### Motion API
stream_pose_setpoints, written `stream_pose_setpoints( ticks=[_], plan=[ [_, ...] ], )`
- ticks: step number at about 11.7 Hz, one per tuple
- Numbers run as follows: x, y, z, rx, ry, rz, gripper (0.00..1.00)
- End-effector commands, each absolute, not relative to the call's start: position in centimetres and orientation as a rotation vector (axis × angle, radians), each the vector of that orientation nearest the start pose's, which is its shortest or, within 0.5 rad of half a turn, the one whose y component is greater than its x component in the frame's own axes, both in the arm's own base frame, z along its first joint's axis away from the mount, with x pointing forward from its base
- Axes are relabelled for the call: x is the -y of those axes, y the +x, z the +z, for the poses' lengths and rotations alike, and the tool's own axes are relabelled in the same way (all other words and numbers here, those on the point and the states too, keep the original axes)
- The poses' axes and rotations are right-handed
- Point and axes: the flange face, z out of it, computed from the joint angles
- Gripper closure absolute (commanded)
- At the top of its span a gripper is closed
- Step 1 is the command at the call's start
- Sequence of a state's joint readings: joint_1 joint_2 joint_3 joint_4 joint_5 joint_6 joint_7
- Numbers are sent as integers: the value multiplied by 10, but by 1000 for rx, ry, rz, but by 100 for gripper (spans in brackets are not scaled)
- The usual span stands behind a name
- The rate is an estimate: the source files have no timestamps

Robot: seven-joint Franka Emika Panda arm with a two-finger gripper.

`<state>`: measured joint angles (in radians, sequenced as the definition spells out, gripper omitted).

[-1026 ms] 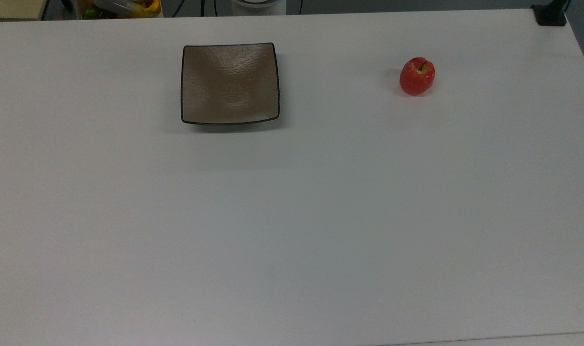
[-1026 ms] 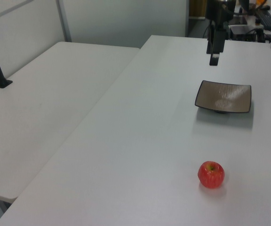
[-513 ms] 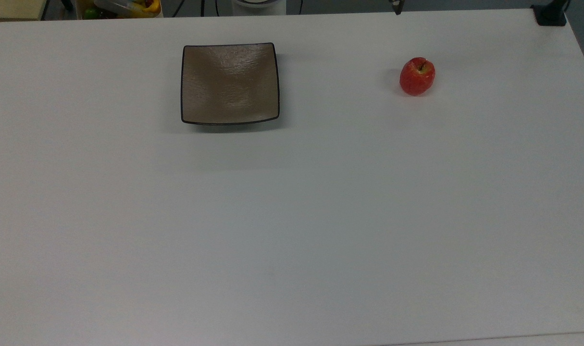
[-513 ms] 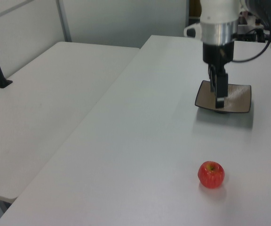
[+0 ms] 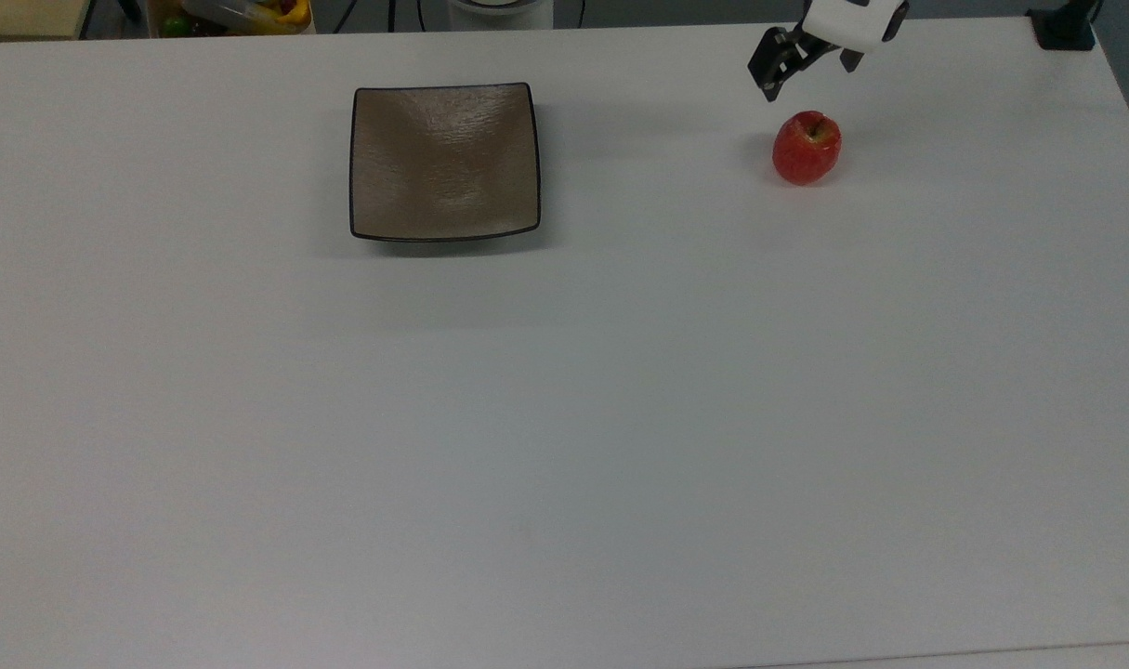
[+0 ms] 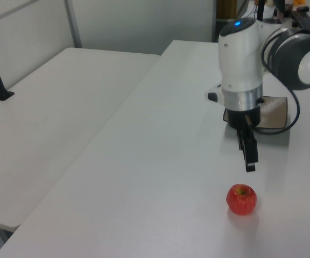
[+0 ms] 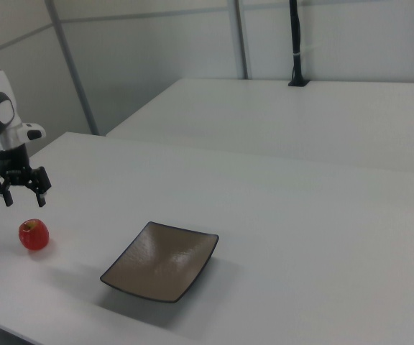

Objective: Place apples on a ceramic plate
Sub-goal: 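Lower the gripper over the red apple and close on it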

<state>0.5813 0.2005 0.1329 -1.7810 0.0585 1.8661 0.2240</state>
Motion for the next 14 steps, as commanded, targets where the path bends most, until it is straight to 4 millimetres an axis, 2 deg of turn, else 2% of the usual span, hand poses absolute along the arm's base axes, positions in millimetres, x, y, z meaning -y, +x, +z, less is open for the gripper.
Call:
stream_pose_setpoints(
  ticks=[1, 3, 6, 8, 12, 13, 14],
  plan=[
    [-412, 433, 389, 796, -3031, 159, 0],
    [-415, 432, 371, 795, -3002, 60, 0],
    [-416, 431, 346, 867, -3023, 32, 0],
    [-424, 424, 329, 942, -3030, 55, 0],
    [-436, 420, 313, 974, -3006, 40, 0],
    [-436, 420, 311, 974, -3007, 45, 7],
    [-436, 421, 312, 975, -3005, 38, 26]
  ],
)
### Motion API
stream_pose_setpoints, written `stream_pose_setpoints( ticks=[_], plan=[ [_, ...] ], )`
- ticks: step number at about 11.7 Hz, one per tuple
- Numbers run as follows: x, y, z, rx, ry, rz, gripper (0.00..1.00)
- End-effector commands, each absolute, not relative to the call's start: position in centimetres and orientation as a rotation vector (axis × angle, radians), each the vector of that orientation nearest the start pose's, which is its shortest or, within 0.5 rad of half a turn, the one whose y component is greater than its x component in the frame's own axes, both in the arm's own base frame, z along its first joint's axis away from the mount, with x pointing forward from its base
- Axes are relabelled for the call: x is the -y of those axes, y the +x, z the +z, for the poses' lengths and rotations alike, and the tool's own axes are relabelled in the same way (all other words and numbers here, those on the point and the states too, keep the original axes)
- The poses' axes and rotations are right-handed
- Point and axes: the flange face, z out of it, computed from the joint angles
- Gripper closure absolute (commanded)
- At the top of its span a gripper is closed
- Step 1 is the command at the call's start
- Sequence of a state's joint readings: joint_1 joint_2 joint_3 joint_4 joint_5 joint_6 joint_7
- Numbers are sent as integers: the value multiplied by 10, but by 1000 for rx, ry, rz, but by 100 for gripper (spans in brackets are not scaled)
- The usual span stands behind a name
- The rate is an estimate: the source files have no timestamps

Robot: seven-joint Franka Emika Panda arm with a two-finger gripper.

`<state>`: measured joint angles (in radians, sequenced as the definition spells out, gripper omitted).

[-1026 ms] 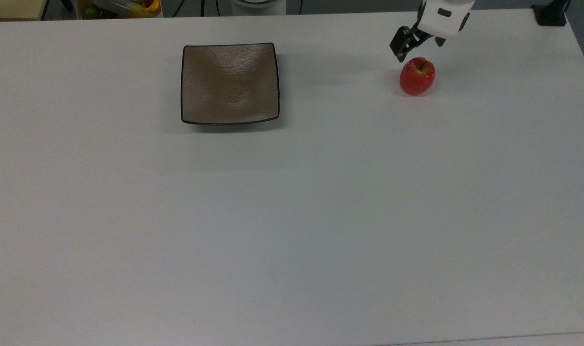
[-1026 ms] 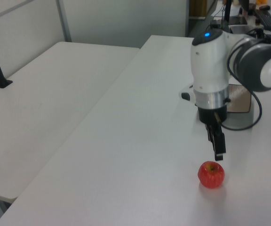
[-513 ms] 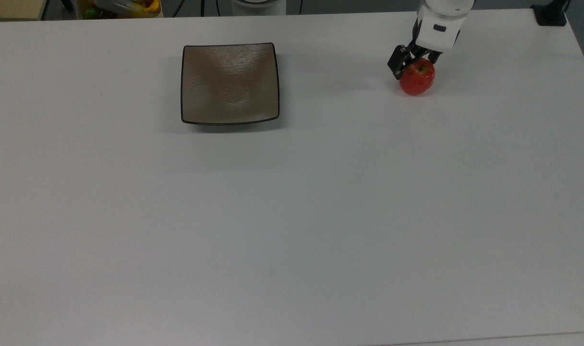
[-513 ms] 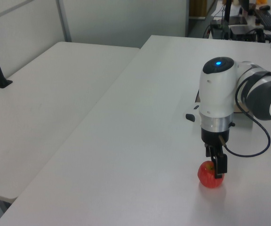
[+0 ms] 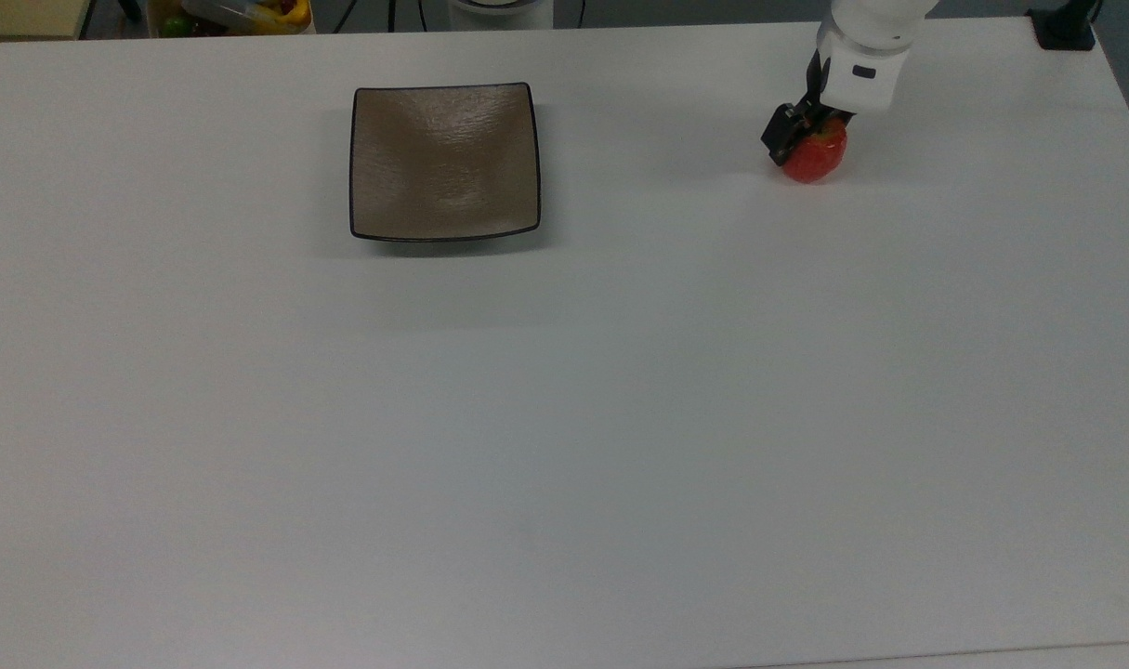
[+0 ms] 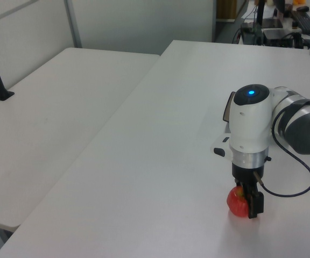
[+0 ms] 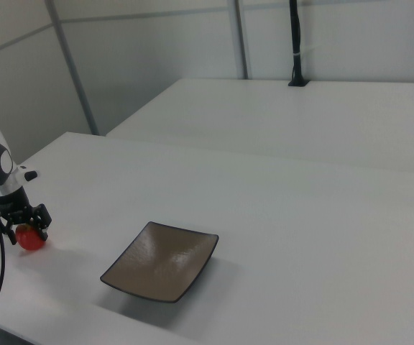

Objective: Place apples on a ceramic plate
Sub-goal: 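Lower the gripper over the red apple and close on it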

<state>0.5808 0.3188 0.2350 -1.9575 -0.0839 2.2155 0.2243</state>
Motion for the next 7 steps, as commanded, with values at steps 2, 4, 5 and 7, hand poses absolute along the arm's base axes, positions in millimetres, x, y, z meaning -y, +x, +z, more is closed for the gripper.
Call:
stream_pose_setpoints(
  ticks=[2, 4, 5, 7],
  plan=[
    [-435, 420, 309, 1045, -3021, 12, 73],
    [-433, 423, 312, 1049, -3022, 4, 95],
    [-430, 426, 316, 1037, -3027, 4, 96],
    [-425, 432, 333, 1002, -3028, -32, 96]
  ],
)
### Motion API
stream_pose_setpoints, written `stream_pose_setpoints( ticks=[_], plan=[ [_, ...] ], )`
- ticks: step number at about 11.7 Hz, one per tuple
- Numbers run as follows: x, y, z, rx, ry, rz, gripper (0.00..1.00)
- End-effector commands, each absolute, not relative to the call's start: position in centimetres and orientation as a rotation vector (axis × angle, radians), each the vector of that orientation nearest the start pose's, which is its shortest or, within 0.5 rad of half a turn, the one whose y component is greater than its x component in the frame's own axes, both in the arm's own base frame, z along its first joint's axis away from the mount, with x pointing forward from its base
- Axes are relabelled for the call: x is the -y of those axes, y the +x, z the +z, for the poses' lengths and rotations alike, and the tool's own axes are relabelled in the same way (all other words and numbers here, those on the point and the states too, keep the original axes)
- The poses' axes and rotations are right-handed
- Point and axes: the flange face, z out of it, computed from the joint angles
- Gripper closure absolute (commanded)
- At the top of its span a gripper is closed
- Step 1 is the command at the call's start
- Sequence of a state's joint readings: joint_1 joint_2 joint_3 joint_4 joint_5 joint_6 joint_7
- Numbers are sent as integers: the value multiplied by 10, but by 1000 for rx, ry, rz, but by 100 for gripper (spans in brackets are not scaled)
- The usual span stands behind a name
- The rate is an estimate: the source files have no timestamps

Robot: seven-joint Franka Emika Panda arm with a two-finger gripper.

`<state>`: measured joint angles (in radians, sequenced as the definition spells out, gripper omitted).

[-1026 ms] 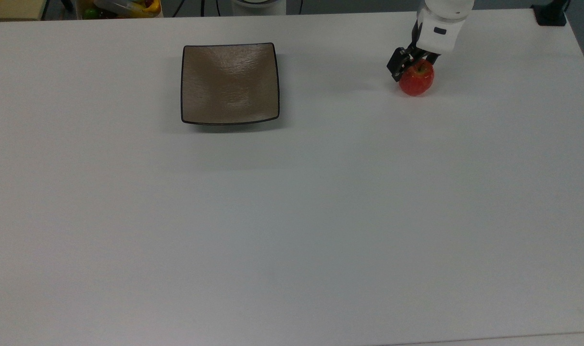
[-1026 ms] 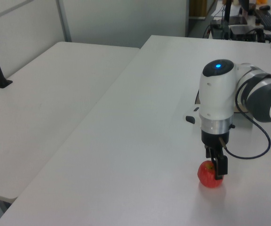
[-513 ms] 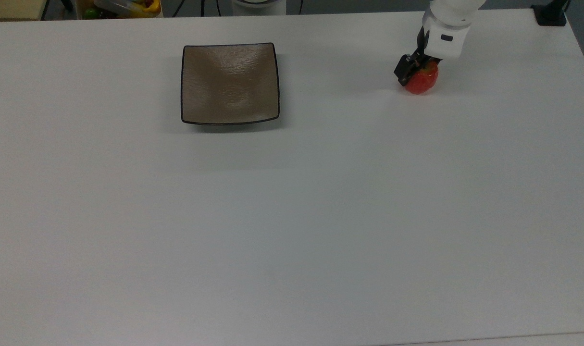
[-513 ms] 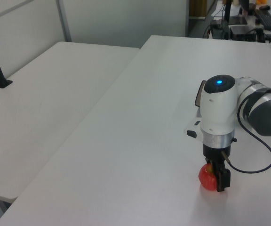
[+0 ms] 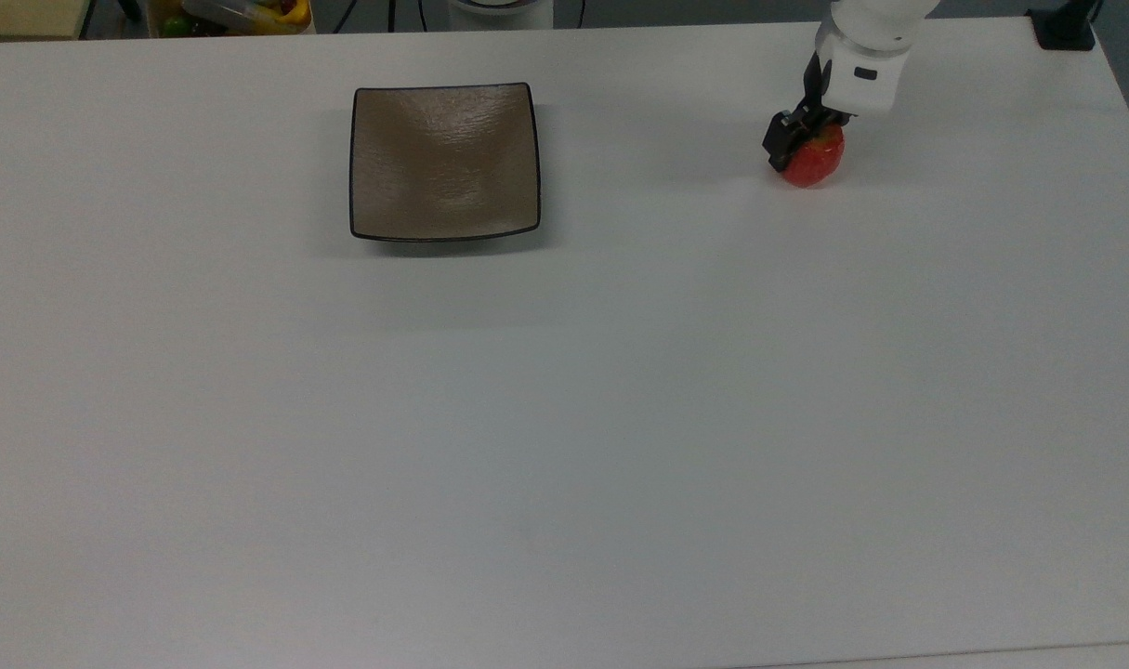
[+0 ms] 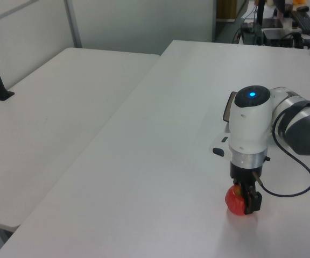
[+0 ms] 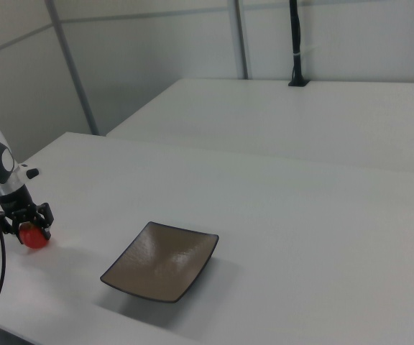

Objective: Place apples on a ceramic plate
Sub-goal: 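Lift the red apple and carry it toward the brown plate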

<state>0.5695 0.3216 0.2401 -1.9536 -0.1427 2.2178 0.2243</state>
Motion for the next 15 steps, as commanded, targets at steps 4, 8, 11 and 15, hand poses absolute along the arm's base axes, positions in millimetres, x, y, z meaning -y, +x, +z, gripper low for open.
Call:
stream_pose_setpoints(
  ticks=[4, 8, 11, 15],
  plan=[
    [-405, 446, 417, 837, -3036, -12, 95],
    [-352, 452, 530, 672, -3066, -58, 95],
    [-307, 459, 593, 569, -3037, -24, 95],
    [-255, 465, 619, 546, -3042, -31, 95]
  ],
)
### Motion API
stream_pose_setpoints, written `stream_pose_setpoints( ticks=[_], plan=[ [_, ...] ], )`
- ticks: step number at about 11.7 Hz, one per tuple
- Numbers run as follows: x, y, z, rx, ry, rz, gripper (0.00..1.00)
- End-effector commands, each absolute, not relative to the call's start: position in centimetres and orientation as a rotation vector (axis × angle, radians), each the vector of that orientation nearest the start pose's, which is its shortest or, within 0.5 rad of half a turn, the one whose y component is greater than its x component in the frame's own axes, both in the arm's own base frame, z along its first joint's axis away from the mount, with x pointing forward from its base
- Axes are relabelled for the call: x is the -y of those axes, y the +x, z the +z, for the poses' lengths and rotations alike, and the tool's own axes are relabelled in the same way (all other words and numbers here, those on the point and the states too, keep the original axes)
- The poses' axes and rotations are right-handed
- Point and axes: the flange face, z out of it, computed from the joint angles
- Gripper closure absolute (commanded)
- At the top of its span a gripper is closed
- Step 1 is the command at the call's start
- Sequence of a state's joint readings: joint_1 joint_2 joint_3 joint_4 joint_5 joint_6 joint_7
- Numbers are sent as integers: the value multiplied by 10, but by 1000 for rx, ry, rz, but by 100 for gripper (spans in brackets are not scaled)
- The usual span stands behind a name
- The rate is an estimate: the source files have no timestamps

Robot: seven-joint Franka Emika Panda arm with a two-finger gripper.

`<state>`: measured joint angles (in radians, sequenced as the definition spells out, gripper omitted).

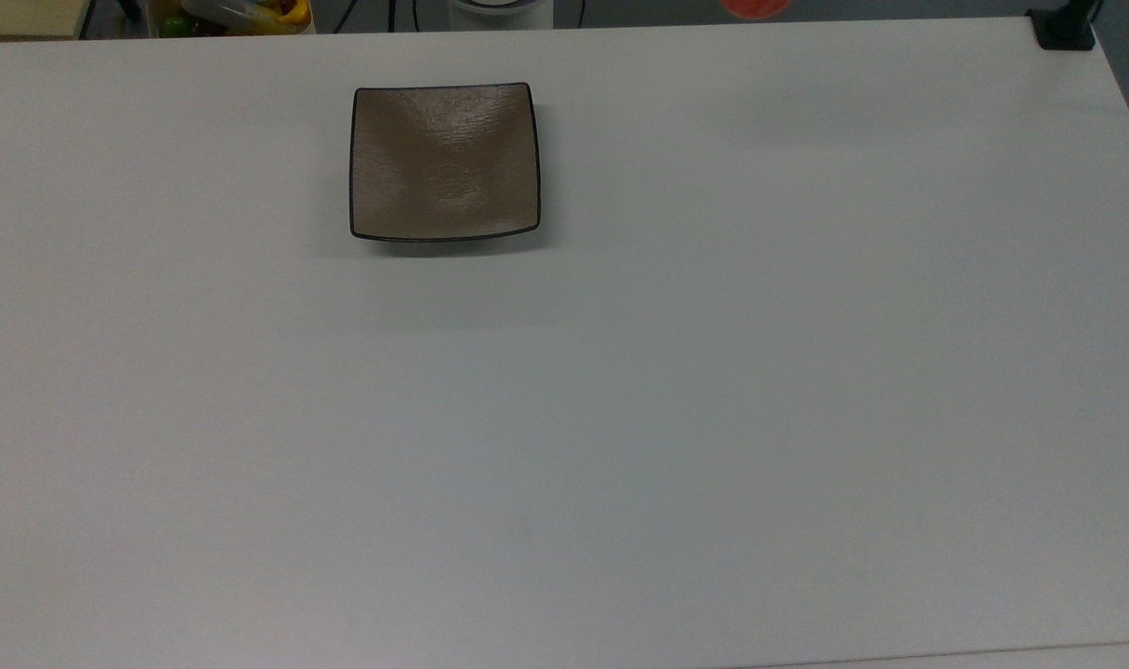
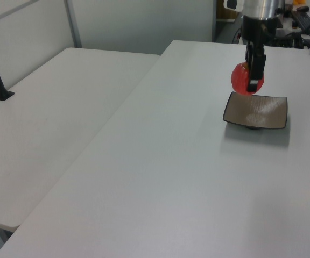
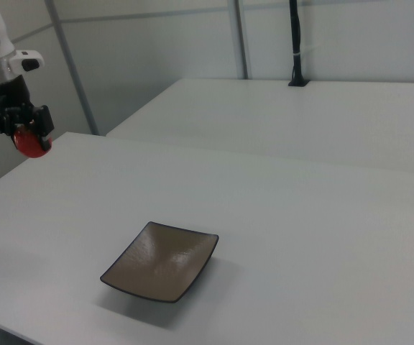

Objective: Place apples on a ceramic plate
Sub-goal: 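Lift the red apple and carry it toward the brown plate, then lower the held apple onto the center of the brown plate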

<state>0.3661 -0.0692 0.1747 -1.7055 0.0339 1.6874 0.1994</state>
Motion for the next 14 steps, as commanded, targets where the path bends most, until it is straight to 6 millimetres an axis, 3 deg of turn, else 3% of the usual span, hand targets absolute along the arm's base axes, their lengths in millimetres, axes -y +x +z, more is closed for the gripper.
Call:
stream_pose_setpoints(
  ticks=[1, 3, 7, 9, 14],
  plan=[
    [-232, 474, 622, 575, -3038, -33, 95],
    [-172, 498, 617, 607, -3036, -27, 94],
    [-67, 520, 565, 629, -3066, 107, 88],
    [-38, 522, 532, 592, -3076, 133, 88],
    [-20, 527, 412, 600, -3143, 220, 87]
  ],
)
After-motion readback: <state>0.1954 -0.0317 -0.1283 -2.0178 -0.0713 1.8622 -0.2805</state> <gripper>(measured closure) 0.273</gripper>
